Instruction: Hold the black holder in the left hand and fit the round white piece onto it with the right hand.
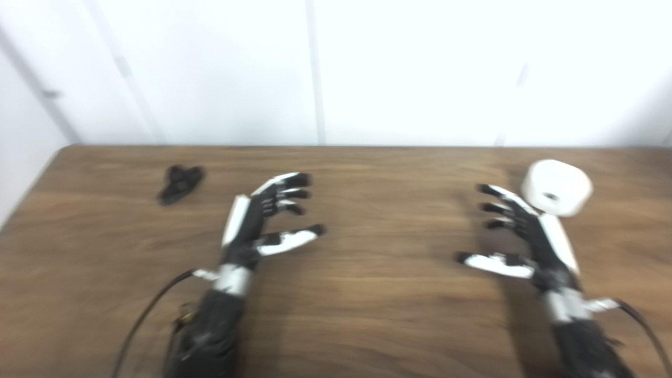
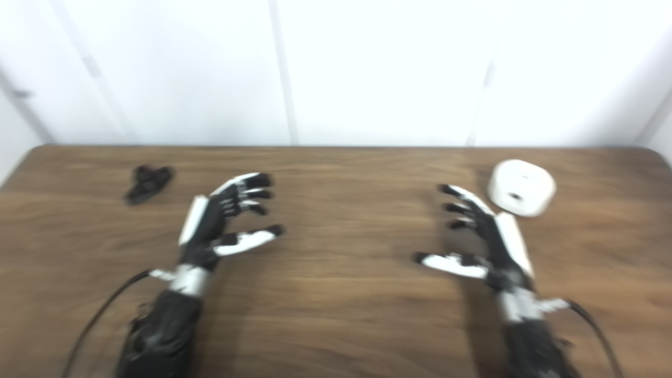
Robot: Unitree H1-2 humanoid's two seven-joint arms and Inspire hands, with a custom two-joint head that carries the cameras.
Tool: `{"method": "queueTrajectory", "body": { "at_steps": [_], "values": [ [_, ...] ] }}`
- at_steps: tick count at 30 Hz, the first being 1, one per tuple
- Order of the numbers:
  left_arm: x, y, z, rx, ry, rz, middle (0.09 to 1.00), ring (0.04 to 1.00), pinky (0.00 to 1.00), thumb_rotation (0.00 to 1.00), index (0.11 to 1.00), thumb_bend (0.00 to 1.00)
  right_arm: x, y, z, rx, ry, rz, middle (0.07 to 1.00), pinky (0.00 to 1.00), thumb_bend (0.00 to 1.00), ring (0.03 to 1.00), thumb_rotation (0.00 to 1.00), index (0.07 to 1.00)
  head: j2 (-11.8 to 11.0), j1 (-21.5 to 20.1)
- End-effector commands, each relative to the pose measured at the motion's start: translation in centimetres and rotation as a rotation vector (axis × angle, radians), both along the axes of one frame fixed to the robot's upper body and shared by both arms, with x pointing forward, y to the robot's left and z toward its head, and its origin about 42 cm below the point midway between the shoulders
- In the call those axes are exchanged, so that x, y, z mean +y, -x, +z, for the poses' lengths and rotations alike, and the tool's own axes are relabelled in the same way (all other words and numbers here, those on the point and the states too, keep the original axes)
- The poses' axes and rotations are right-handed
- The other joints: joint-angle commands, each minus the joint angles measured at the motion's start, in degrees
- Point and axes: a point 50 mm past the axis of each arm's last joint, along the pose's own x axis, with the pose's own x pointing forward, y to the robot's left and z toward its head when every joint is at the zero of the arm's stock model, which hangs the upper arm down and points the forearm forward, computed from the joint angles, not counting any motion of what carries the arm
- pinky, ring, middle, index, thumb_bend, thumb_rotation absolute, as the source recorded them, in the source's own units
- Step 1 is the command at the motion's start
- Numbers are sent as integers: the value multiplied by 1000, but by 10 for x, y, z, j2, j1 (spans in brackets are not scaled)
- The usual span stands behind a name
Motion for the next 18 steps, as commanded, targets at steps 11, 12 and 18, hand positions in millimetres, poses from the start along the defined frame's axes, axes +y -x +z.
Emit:
{"method": "queueTrajectory", "body": {
  "at_steps": [11, 12, 18],
  "values": [
    [-41, -5, -32, 59, 46, -28, 784, 721, 510, 0, 740, 650, -10, -9, 16, -72, 8, -5, 894, 641, 708, 804, 99, 819, -41, 47],
    [-41, -5, -32, 57, 47, -27, 782, 719, 511, 0, 740, 653, -10, -9, 16, -71, 7, -5, 898, 642, 707, 805, 98, 821, -40, 45],
    [-40, -5, -31, 49, 43, -21, 774, 716, 520, 0, 737, 684, -10, -8, 17, -75, 15, -7, 913, 689, 710, 835, 90, 826, -37, 46]
  ]
}}
